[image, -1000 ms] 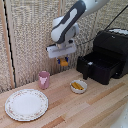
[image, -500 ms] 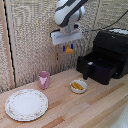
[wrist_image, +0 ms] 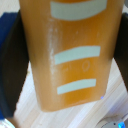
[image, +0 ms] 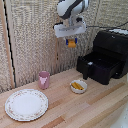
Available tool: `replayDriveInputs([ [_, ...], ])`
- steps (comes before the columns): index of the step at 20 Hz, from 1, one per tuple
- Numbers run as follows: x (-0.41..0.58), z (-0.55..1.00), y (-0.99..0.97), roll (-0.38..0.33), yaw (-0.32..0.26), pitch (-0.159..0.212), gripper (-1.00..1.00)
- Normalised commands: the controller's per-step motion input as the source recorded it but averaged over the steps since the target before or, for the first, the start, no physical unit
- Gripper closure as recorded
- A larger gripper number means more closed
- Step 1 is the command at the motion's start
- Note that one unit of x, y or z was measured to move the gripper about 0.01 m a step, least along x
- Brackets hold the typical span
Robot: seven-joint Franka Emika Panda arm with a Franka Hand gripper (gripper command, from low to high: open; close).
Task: Extend the gripper towards the air fryer handle. Grasp the air fryer handle and pull it to open the air fryer. Release the air fryer handle and move the gripper to the bread. Grasp the bread with the gripper and move it to the air fryer basket. Release the bread inside the air fryer and retract the gripper.
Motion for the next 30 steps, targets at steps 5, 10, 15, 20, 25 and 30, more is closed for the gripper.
replayDriveInputs([
  [5, 0.0, 0.05, -0.58, 0.0, -0.231, 0.001, 1.0],
  [10, -0.06, 0.01, -0.79, 0.003, -0.15, 0.005, 1.0],
  [15, -0.217, 0.0, -0.86, 0.031, -0.106, 0.038, 1.0],
  [20, -0.193, -0.11, -0.82, 0.055, -0.057, 0.061, 1.0],
  [25, -0.133, -0.4, -0.54, 0.027, -0.002, 0.016, 1.0],
  [30, -0.013, -0.52, -0.12, 0.003, -0.107, -0.079, 1.0],
])
